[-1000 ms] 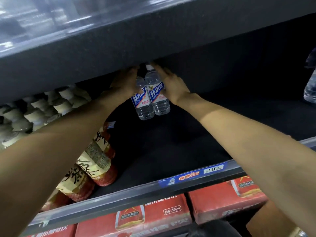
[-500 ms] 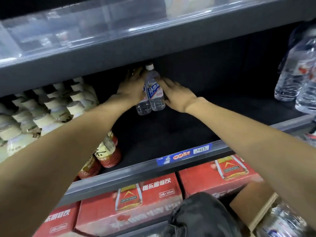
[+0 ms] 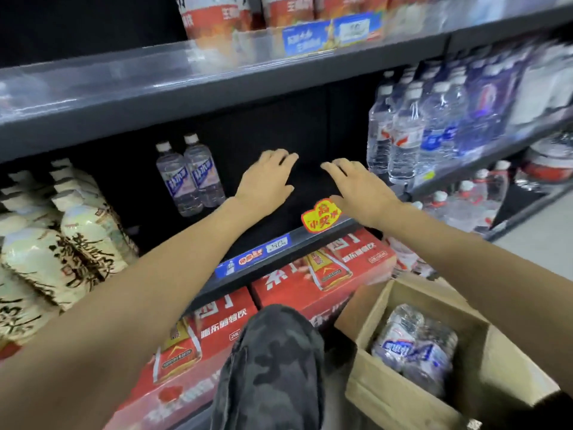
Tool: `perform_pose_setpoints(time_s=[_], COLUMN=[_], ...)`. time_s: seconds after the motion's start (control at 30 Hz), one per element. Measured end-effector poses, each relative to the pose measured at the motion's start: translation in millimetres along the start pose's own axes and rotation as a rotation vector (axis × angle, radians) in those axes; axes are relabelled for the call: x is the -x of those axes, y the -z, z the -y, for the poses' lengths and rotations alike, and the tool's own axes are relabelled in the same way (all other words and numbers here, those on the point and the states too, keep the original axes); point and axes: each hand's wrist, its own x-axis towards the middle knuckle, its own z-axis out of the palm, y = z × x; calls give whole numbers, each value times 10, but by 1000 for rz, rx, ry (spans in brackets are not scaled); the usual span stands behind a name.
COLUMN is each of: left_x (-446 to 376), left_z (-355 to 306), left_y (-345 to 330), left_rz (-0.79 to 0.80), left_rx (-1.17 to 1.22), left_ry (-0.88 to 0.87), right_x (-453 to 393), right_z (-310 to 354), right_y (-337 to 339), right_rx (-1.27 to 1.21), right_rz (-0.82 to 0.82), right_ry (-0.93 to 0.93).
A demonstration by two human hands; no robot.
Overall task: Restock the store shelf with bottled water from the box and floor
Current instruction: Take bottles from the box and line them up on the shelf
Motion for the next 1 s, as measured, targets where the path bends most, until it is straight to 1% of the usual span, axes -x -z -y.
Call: perform_pose_setpoints(time_s=[0.13,0.27,0.37,0.5,0.6,0.73,0.9,1.0], left_x=[-89,-156,-144,-10,146,365,597,713], left_z=[-659,-1232,-1605,-2027,-2234,-2407,-2460,-2409], left_y=[-148,-297,-451,-786,-1089,-1493,-1940,-2110], left_rz=[-21,-18,36,111,150,280,419,503], left_rx=[47,92,174,239,267,332,273,276], left_ry=[-165,-331,-398,-483,-546,-556,-599,-637], right_x=[602,1116,1475,1911,2162,2413,2662,2768], right_z=[-435,-735,-871,-936,-933,-887,-805,-791], right_y=[43,3,-102,-365,-620,-968,-1342,-1496], right_rx=[12,28,9,-2,-25,-94,-104,-134], right_rz=[45,86,124,178,249,358,458,503], right_ry=[-137,-236,-333,-392,-420,-422,-401,-360])
